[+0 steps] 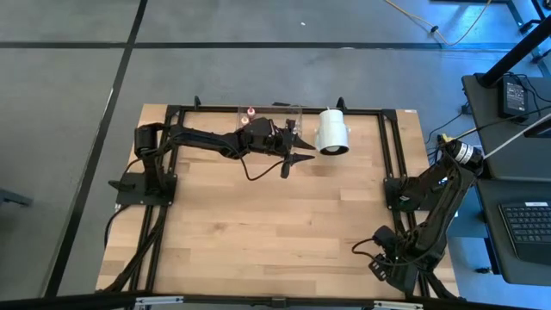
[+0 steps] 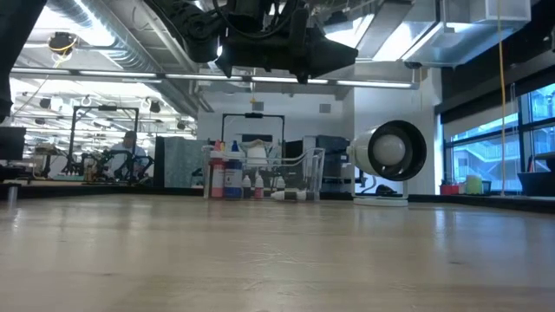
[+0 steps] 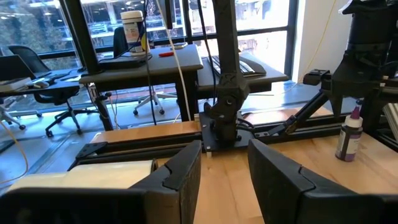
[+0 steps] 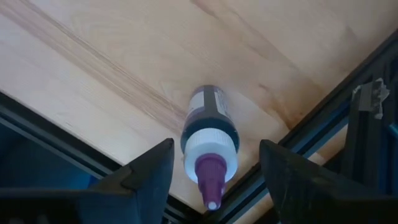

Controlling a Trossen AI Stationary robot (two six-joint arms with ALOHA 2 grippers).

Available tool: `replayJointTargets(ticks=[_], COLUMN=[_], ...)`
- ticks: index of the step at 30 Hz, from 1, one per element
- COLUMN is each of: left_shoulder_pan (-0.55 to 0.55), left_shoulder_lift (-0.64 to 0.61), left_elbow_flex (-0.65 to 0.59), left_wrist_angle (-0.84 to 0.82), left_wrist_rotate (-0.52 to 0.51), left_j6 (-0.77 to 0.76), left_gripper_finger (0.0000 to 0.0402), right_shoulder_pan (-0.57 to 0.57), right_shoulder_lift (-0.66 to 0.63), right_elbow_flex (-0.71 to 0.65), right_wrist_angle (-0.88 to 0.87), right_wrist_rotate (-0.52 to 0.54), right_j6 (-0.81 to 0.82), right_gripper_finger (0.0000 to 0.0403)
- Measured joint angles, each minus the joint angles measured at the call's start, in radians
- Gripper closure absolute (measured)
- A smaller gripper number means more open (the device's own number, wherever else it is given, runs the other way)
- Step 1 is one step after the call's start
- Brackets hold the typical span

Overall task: Pick & Place food coloring
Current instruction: Put the purple food coloring bottle into the transparent bin

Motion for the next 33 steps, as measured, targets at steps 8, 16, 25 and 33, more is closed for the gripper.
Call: replayJointTargets(ticks=[8, 16, 25, 33], left_shoulder_pan=[0.0, 0.0, 0.0, 0.0], left_shoulder_lift=[0.0, 0.0, 0.0, 0.0], left_elbow_flex=[0.0, 0.0, 0.0, 0.0], left_wrist_angle=[0.0, -0.001, -0.006, -0.006], left_wrist_rotate=[0.0, 0.0, 0.0, 0.0], left_j6=[0.0, 0.0, 0.001, 0.001], left_gripper_finger=[0.0274, 0.0274, 0.0274, 0.0274], right_shoulder_pan=[0.0, 0.0, 0.0, 0.0], right_shoulder_lift=[0.0, 0.0, 0.003, 0.003], right_elbow_flex=[0.0, 0.0, 0.0, 0.0], right_wrist_angle=[0.003, 0.004, 0.001, -0.005], right_wrist_rotate=[-0.005, 0.0, 0.002, 0.002], right_j6=[-0.002, -0.005, -0.003, -0.003], right_gripper_finger=[0.0223, 0.0249, 0.0247, 0.0247])
